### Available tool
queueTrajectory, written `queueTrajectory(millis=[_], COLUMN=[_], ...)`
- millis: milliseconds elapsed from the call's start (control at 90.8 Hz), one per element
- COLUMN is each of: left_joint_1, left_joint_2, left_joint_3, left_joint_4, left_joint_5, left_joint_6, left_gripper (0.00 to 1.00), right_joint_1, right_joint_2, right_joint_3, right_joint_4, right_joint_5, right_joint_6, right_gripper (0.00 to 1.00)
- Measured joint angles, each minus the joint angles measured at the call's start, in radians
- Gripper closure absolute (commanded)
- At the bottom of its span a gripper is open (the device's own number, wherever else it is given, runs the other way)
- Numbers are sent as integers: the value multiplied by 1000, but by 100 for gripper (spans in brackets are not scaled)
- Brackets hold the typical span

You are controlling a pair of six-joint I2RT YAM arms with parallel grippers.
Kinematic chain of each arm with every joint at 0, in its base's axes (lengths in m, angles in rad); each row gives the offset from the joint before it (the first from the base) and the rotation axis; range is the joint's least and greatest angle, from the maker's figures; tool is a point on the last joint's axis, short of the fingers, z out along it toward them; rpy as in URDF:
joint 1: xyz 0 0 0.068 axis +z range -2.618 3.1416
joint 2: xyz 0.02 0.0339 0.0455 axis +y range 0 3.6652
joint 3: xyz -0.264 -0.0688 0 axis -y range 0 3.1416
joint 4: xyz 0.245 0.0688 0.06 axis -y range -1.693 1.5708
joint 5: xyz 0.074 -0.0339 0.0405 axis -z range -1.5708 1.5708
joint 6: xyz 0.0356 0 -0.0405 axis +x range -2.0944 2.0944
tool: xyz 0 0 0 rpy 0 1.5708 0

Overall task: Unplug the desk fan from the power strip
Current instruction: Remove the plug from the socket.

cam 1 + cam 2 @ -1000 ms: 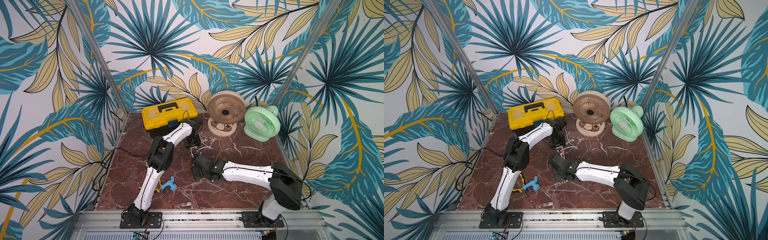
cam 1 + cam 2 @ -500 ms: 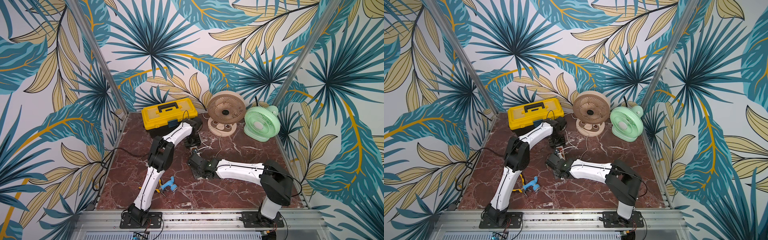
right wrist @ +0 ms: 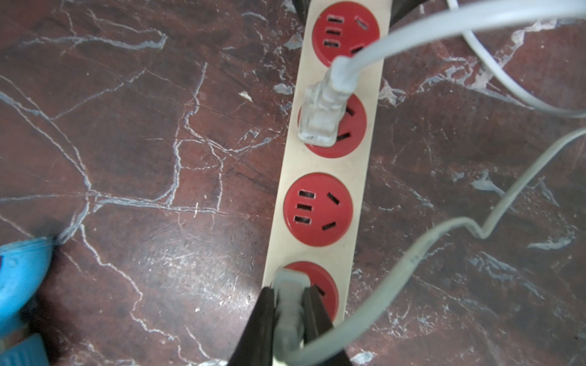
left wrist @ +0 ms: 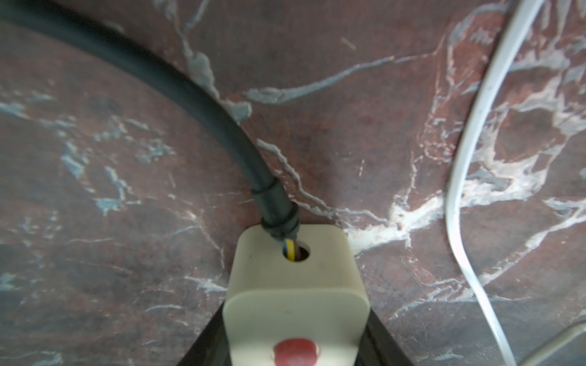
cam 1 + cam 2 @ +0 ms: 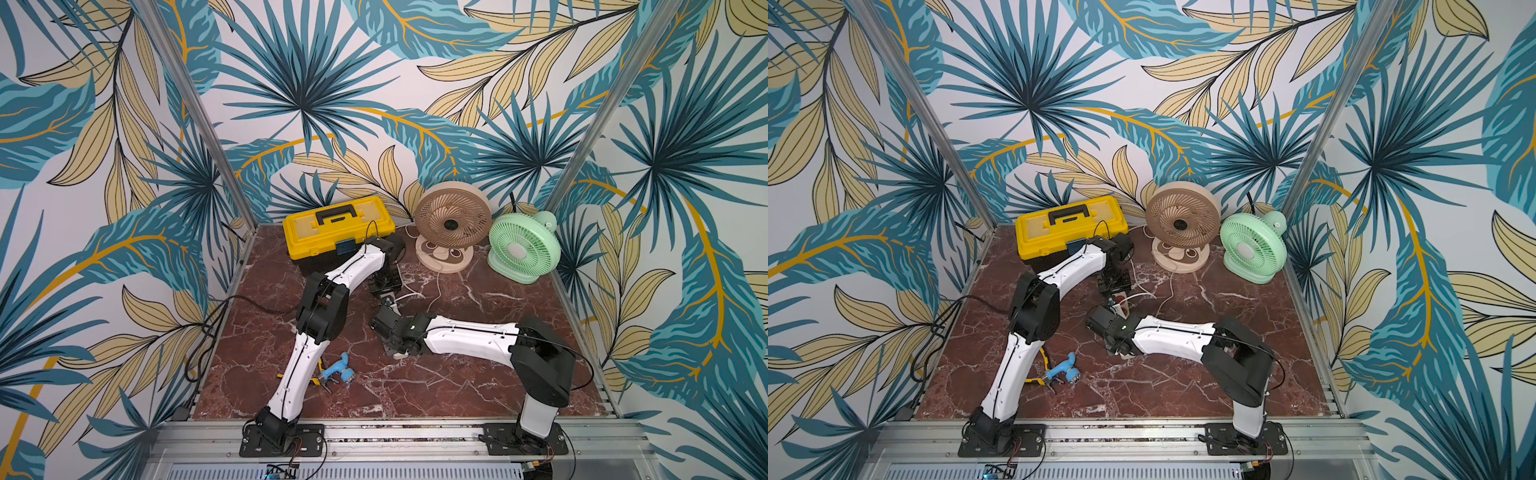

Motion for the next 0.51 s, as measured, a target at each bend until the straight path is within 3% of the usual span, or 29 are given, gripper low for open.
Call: queueTrajectory(millis=[319, 507], left_joint_1=[0, 1], left_joint_2=[8, 8], left_joint_3=[14, 16], left_joint_4=[-11, -14], left_joint_5=[0, 1], left_joint_6=[1, 14], left_gripper=[100, 100], right_joint_1=[26, 64], right_joint_2=[38, 94], right_joint_3=[53, 122], right_joint_4=[-59, -130], right_joint_5=[52, 136], right_joint_6=[4, 8], right_gripper=[100, 100])
